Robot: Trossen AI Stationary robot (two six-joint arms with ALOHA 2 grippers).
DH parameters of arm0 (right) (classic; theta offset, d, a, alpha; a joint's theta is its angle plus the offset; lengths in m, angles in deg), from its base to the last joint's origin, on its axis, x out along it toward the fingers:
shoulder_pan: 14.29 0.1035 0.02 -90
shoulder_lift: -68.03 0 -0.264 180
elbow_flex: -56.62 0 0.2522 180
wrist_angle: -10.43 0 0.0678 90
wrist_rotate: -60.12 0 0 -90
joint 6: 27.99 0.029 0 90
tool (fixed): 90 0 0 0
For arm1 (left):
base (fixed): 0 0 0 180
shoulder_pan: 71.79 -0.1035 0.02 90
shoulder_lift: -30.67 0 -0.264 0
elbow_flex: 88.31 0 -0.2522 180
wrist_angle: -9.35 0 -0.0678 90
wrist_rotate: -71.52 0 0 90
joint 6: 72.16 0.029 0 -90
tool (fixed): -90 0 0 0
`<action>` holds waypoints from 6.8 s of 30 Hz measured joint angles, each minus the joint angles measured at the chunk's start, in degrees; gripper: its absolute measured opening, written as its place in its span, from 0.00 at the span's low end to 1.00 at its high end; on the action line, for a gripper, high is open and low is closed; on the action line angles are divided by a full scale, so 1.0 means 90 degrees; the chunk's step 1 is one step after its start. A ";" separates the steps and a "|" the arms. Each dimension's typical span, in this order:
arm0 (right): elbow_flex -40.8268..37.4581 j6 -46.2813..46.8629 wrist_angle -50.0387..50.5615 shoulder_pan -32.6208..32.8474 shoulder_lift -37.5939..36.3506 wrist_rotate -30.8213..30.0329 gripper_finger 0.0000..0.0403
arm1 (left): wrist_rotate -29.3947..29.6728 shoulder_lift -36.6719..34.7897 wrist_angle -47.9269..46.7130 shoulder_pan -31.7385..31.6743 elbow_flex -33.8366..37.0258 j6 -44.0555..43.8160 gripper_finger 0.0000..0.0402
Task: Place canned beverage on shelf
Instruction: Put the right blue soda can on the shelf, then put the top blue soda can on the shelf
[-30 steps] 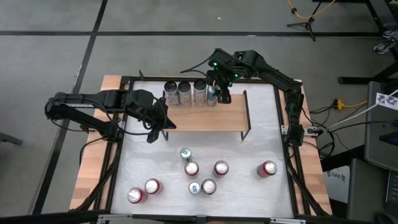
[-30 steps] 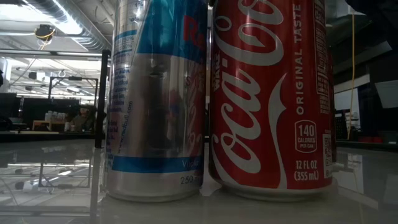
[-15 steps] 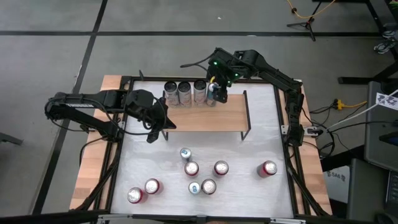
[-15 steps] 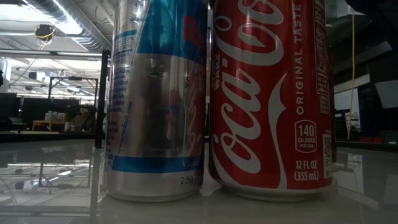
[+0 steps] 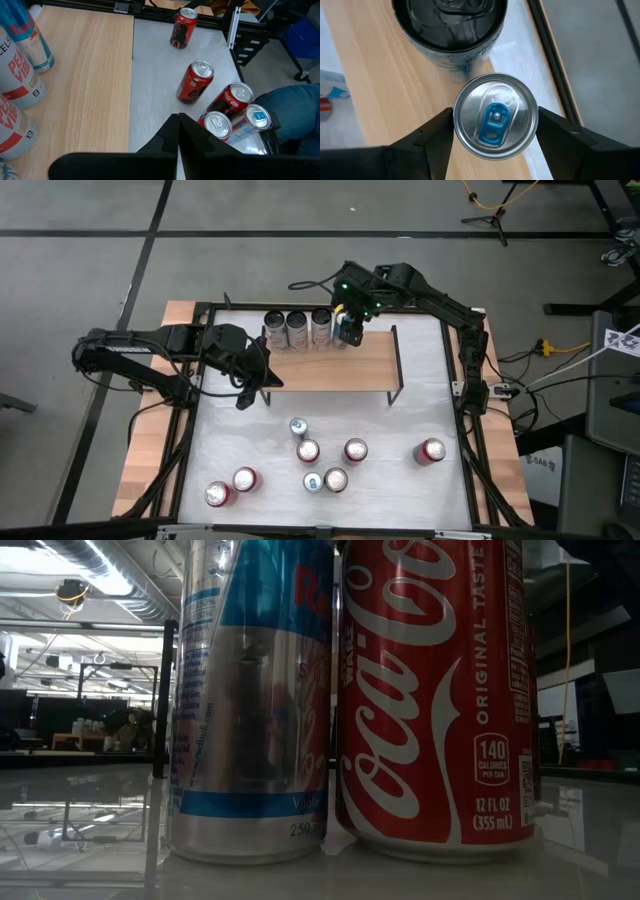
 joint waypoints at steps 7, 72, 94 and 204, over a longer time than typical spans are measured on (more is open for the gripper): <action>-0.0002 0.0004 0.0041 0.0222 0.0000 -0.0298 0.62 | 0.0000 -0.0001 0.0000 0.0000 0.0000 -0.0002 0.00; -0.0005 0.0922 -0.0021 0.0205 0.0000 -0.0406 0.78 | 0.0002 -0.0001 0.0000 0.0001 0.0000 0.0000 0.00; 0.0002 0.0949 0.0061 0.0205 -0.0291 -0.0358 0.83 | 0.0012 0.0018 0.0070 0.0002 0.0000 -0.0169 0.10; -0.4157 0.0778 -0.1671 0.3090 -0.2397 -0.0626 0.83 | 0.1328 0.3243 0.0334 0.1620 0.0002 0.0497 0.75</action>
